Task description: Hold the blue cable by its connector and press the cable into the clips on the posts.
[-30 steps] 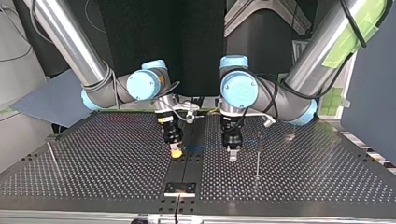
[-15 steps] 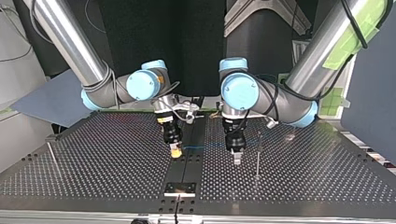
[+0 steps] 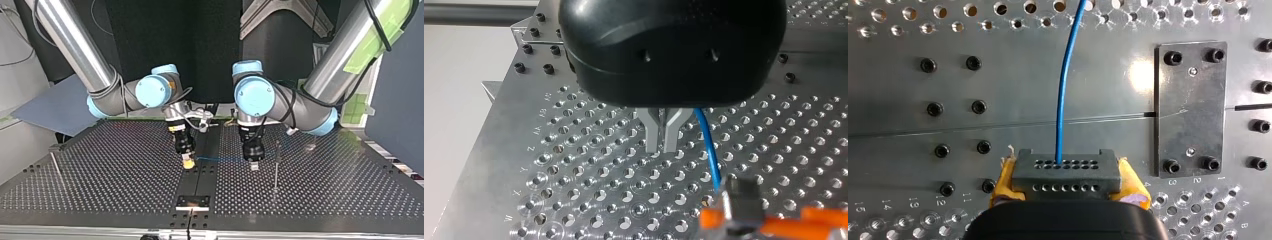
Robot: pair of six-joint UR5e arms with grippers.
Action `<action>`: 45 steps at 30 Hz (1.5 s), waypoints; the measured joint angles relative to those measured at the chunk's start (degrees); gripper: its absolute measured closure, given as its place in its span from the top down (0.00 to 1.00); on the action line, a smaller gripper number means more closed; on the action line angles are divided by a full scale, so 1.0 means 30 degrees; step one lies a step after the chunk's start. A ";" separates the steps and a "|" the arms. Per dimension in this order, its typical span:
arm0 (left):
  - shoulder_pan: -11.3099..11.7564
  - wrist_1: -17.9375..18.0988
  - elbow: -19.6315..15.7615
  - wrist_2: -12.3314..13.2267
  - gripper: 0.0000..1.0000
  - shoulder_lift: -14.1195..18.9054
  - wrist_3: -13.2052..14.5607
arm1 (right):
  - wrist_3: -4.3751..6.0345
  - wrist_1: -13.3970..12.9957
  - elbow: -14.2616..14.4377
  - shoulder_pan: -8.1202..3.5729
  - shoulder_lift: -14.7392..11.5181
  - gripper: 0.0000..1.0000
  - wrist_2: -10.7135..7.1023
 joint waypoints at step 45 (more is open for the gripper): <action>-0.0672 -0.0492 0.0001 -0.1322 0.01 0.0006 0.0509 | 0.0019 0.0013 0.0002 -0.0057 0.0043 0.00 0.0000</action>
